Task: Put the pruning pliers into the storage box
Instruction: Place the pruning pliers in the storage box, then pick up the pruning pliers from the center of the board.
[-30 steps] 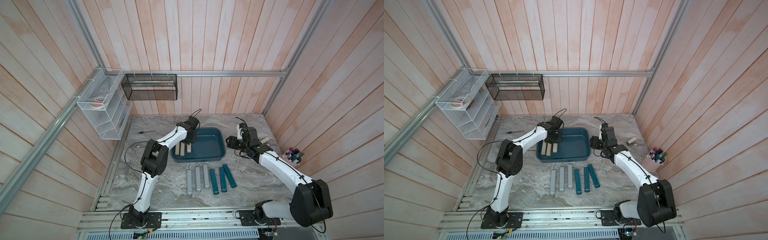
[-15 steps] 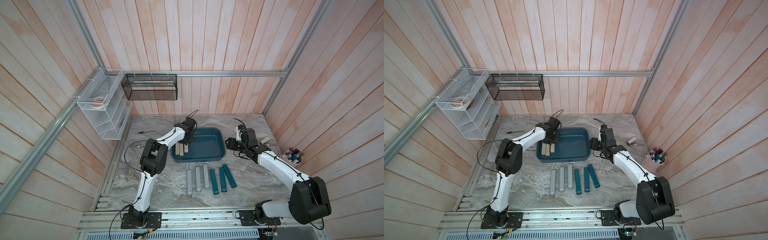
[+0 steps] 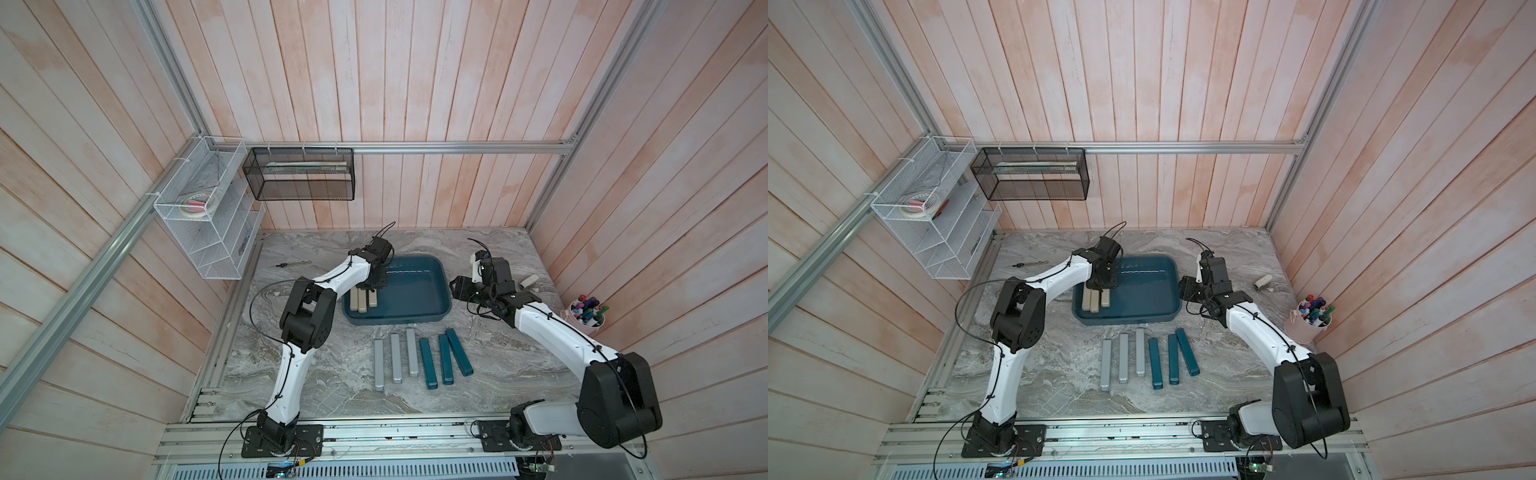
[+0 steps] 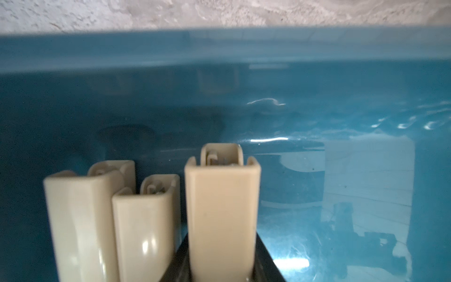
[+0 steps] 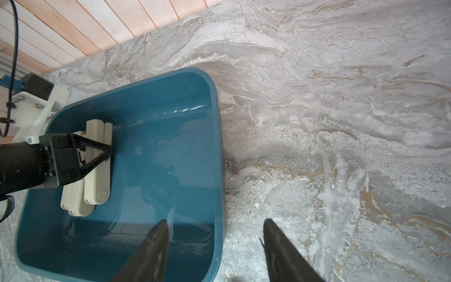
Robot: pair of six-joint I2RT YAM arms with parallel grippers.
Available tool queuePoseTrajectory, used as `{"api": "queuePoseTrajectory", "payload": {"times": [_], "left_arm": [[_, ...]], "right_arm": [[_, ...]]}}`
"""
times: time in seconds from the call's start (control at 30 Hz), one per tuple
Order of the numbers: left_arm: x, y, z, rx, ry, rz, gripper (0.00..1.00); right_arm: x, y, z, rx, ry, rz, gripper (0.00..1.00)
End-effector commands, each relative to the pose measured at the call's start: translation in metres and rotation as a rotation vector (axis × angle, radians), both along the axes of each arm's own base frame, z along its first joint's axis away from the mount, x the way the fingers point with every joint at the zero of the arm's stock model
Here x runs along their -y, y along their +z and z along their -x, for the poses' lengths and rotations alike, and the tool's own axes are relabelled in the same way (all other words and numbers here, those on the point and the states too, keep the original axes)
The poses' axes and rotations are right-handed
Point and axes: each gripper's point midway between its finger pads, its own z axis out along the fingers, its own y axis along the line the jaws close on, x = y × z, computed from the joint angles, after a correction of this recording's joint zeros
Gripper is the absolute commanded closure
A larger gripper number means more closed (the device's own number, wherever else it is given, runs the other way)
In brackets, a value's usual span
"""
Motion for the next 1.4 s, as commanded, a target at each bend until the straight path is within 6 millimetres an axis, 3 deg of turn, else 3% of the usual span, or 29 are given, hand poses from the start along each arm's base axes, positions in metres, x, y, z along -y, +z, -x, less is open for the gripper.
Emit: {"api": "queuePoseTrajectory", "payload": {"times": [0.0, 0.17, 0.27, 0.5, 0.67, 0.87, 1.0, 1.13, 1.37], "left_arm": [[-0.002, 0.0, -0.004, 0.021, 0.027, 0.002, 0.62], [0.003, 0.022, -0.007, 0.063, 0.029, 0.035, 0.53], [0.007, 0.04, -0.01, 0.089, 0.027, 0.045, 0.52], [0.014, 0.101, -0.008, 0.18, 0.014, 0.077, 0.51], [0.013, 0.134, 0.02, 0.239, -0.024, 0.095, 0.48], [0.001, 0.162, 0.068, 0.257, -0.049, 0.116, 0.47], [-0.006, 0.156, 0.11, 0.228, -0.064, 0.115, 0.44], [-0.016, 0.128, 0.154, 0.234, -0.073, 0.071, 0.29], [-0.005, 0.09, 0.214, 0.132, -0.085, 0.147, 0.29]], "right_arm": [[0.002, -0.003, 0.001, -0.011, -0.003, -0.003, 0.37], [0.002, 0.003, 0.002, -0.001, -0.003, -0.005, 0.37], [0.002, 0.008, 0.002, 0.009, -0.004, -0.006, 0.37], [0.005, 0.018, 0.003, 0.028, -0.015, -0.002, 0.37], [0.01, 0.026, 0.003, 0.039, -0.029, 0.022, 0.37], [0.014, 0.04, -0.001, 0.073, -0.054, 0.03, 0.37], [0.014, 0.045, -0.003, 0.101, -0.057, 0.022, 0.37], [0.018, 0.045, -0.002, 0.152, -0.074, 0.019, 0.37], [0.019, 0.048, -0.005, 0.157, -0.09, 0.067, 0.38]]}}
